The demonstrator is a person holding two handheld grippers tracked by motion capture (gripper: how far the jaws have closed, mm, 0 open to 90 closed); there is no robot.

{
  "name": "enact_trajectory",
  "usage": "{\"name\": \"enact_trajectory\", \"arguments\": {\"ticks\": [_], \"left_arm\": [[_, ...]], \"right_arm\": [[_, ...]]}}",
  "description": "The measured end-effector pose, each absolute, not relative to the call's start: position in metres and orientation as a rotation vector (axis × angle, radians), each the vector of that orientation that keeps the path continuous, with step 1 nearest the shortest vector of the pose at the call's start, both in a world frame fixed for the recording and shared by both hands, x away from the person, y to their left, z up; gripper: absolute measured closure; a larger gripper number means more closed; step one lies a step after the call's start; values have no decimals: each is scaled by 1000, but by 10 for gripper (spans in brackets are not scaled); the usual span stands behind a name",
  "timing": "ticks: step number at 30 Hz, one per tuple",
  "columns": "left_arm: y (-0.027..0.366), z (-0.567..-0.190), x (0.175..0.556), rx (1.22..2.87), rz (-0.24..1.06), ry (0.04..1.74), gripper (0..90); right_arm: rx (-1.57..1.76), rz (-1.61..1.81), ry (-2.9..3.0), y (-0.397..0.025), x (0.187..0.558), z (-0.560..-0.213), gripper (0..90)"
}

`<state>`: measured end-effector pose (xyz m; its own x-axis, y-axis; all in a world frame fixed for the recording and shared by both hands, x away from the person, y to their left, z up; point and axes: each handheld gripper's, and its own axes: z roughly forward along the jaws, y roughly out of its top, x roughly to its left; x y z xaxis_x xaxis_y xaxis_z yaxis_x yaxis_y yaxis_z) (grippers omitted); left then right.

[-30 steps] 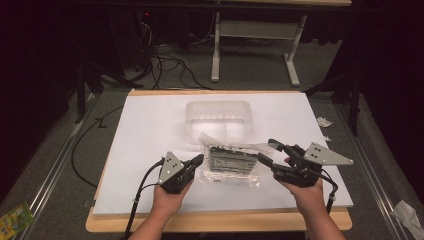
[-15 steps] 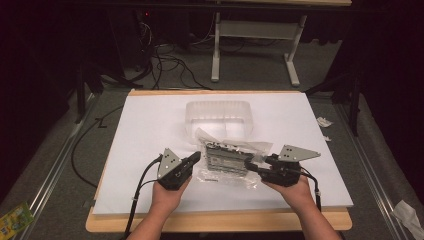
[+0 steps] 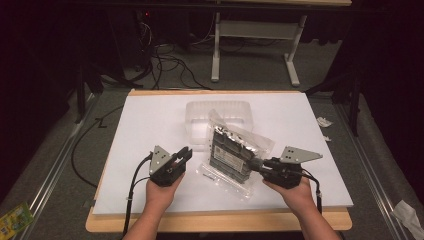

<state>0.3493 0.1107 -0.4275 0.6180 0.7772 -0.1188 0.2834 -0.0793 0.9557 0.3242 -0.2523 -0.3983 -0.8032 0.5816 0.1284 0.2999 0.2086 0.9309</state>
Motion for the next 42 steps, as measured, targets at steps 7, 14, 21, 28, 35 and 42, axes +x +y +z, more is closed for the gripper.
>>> {"name": "enact_trajectory", "arguments": {"ticks": [7, 14, 21, 28, 35, 42], "left_arm": [[133, -424, 339, 1738, 546, 924, 590], [160, -429, 318, 1772, 578, 936, 447], [160, -431, 317, 1788, 555, 925, 422], [160, -430, 317, 1786, 548, 908, 422], [162, -430, 318, 1785, 543, 910, 424], [163, -430, 317, 1783, 537, 902, 425]], "right_arm": [[868, 1675, 2143, -257, 317, -386, 798], [863, 1706, 2071, -251, 312, -365, 799], [867, 1702, 1975, -239, 324, -337, 799], [866, 1652, 1889, -219, 353, -310, 798], [853, 1574, 1879, -192, 389, -301, 798], [861, 1498, 1917, -173, 430, -306, 798]]}}
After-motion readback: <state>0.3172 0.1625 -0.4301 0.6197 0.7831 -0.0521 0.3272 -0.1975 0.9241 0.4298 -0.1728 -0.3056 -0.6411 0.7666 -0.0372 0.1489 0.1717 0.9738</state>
